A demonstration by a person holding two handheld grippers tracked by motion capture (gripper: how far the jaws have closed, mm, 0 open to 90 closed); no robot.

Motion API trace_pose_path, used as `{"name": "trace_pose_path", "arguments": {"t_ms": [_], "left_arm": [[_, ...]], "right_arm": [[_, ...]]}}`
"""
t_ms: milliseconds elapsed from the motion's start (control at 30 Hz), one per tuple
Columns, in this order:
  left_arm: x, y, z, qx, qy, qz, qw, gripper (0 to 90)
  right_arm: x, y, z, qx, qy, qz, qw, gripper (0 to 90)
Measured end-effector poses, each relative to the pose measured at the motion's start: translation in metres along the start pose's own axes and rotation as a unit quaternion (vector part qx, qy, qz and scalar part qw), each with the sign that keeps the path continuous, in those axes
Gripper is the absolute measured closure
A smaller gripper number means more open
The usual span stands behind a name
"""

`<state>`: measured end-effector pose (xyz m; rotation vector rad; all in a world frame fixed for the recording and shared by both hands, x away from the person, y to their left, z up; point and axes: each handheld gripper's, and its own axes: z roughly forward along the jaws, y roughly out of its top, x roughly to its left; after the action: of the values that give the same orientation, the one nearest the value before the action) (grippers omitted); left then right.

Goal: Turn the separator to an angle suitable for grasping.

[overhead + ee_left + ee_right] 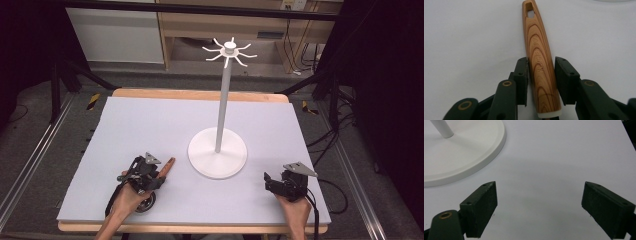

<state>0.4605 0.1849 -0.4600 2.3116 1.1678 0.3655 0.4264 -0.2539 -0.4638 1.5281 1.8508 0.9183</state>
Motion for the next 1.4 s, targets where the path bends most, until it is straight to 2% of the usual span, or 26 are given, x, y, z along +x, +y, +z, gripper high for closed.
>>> {"name": "trace_pose_path", "arguments": {"t_ms": [200, 400, 600, 733, 1000, 1400], "left_arm": [[0.002, -0.004, -0.006, 0.006, 0.002, 0.018, 0.9998, 67.5], [0.0, -0.003, -0.003, 0.013, -0.003, 0.026, 0.9996, 62.8], [0.0, 0.003, -0.011, -0.005, -0.009, 0.034, 0.9994, 48.8], [0.0, 0.012, -0.019, -0.019, -0.015, 0.042, 0.9988, 49.0], [-0.001, 0.03, -0.01, 0.003, -0.01, 0.057, 0.9983, 48.5], [0.001, 0.03, 0.007, 0.043, -0.021, 0.05, 0.9976, 53.8]], "right_arm": [[-0.001, 0.0, 0.0, 0.001, 0.0, 0.003, 1.0, 13.6], [-0.001, 0.0, 0.0, 0.001, 0.0, 0.001, 1.0, 13.6], [-0.001, 0.0, 0.0, 0.002, 0.001, 0.001, 1.0, 13.6], [-0.002, 0.001, -0.001, 0.0, 0.001, 0.004, 1.0, 13.6], [-0.004, 0.001, -0.001, 0.0, 0.0, 0.009, 1.0, 14.0], [-0.005, 0.0, 0.0, 0.005, 0.001, 0.009, 0.9999, 14.0]]}}
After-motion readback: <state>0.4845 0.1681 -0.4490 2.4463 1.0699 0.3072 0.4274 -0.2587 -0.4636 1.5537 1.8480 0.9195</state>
